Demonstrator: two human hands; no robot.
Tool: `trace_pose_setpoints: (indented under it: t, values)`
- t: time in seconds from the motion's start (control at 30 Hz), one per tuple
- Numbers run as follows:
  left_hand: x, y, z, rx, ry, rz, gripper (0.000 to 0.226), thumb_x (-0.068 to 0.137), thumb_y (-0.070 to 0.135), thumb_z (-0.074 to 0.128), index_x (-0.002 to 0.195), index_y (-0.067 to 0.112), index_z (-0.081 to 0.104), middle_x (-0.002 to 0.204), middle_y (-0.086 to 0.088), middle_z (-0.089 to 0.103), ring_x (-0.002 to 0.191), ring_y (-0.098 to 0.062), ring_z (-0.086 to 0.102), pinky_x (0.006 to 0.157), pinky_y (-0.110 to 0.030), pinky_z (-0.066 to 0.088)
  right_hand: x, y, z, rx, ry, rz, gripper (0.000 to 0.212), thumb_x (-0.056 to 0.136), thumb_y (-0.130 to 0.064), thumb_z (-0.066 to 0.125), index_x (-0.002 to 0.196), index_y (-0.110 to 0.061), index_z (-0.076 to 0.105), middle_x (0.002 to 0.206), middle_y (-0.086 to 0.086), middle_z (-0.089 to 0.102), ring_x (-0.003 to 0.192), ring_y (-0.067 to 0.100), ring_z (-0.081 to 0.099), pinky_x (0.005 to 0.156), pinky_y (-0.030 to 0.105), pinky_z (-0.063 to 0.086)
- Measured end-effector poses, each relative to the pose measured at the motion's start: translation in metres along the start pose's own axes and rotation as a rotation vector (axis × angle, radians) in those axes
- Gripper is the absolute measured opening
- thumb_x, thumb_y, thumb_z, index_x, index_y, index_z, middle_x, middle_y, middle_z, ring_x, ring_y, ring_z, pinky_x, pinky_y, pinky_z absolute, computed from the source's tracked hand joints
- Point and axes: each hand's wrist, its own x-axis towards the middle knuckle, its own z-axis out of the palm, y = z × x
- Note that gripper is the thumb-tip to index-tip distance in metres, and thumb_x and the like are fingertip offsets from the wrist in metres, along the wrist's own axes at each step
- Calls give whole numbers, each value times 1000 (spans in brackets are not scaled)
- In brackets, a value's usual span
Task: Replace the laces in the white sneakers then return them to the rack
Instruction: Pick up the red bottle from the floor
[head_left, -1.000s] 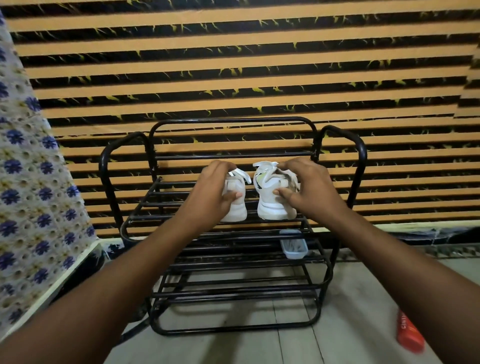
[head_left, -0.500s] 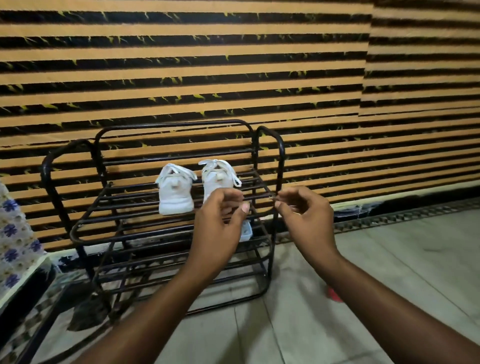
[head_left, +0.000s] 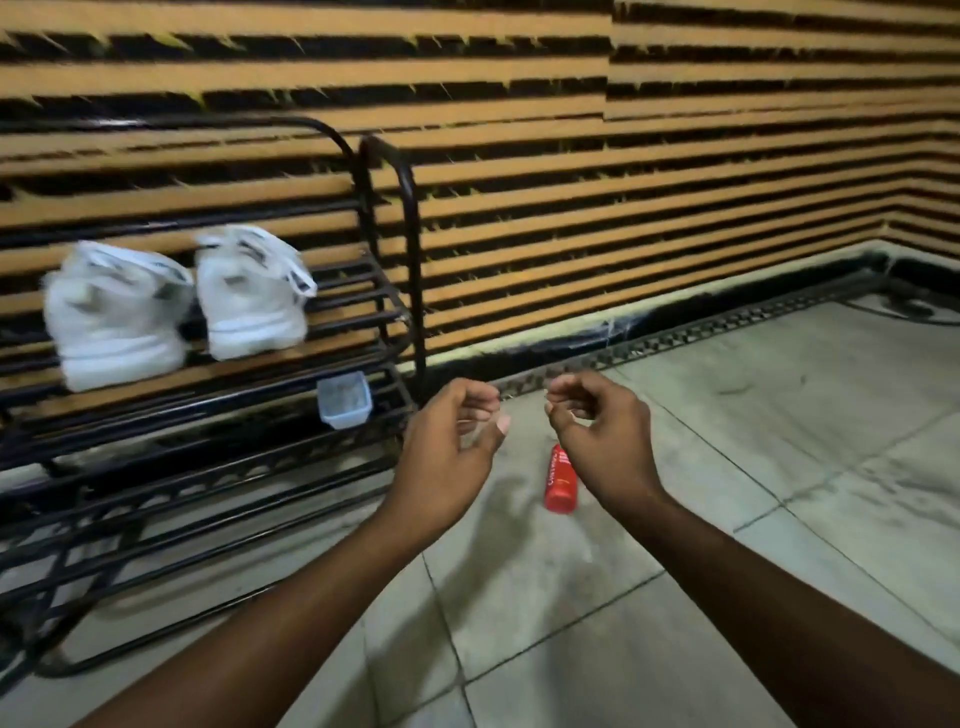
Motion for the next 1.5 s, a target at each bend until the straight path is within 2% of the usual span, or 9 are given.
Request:
trace_pose_setpoints:
  t: [0.13,0.3,0.6,0.8,0.97,1.03,1.13,1.3,1.5]
  values:
    - [19,-63,43,19,-70,-70,20,93,14,74,111,19,66,105,7,69,98,-5,65,85,-19,52,12,66,12,-82,-19,82,21,84,1,65,97,-13,73,88,-5,72,83,5,68,80,27,58]
    - [41,-132,98,4,-138,-250,22,89,10,75,99,25,63,95,3,69,90,-14,67,84,-32,56,14,140,19,-168,-58,256,16,82,-4,68,82,-19,74,76,-11,72,75,-6,66,67,4,42]
    - [75,-204,196,246,-460,-462,44,80,47,74,104,11,66,102,-7,72,99,-26,69,80,-32,52,35,235,51,-247,-151,576,22,76,-8,69,95,-18,75,88,-3,75,90,17,70,88,33,54]
    - [100,-227,231,292,-445,-548,37,79,41,77,99,11,69,96,-8,68,105,-28,64,78,-32,53,55,272,65,-195,-186,734,26,82,-12,63,105,-15,74,93,4,76,92,22,71,87,36,57]
    - [107,-229,229,276,-451,-560,28,80,36,78,68,24,56,69,11,56,84,-20,65,58,-19,40,65,288,76,-79,-129,840,25,82,-31,75,103,-18,75,97,6,75,93,21,71,90,42,58]
    - [106,-221,216,272,-447,-529,30,80,33,78,63,24,56,64,9,58,74,-17,63,51,-13,37,71,280,74,58,-118,895,35,79,-36,82,104,-13,74,100,10,75,94,25,73,90,46,59]
    - [105,-195,193,237,-444,-493,16,80,33,78,77,24,65,78,4,69,78,-12,66,61,-20,46,78,245,65,254,-123,917,34,76,-32,86,96,-6,75,93,13,76,88,28,75,86,52,60]
    - [105,-114,136,80,-370,-459,26,77,37,81,91,39,59,94,12,68,87,6,62,64,-8,47,99,143,33,227,-106,802,31,69,-36,88,90,-15,79,84,5,77,82,23,76,84,53,60]
    - [136,27,50,-62,-295,-492,37,76,43,83,107,40,63,106,18,67,96,8,60,71,-13,48,156,-21,-18,275,-88,675,30,70,-27,90,96,-18,79,84,2,78,80,19,77,80,45,62]
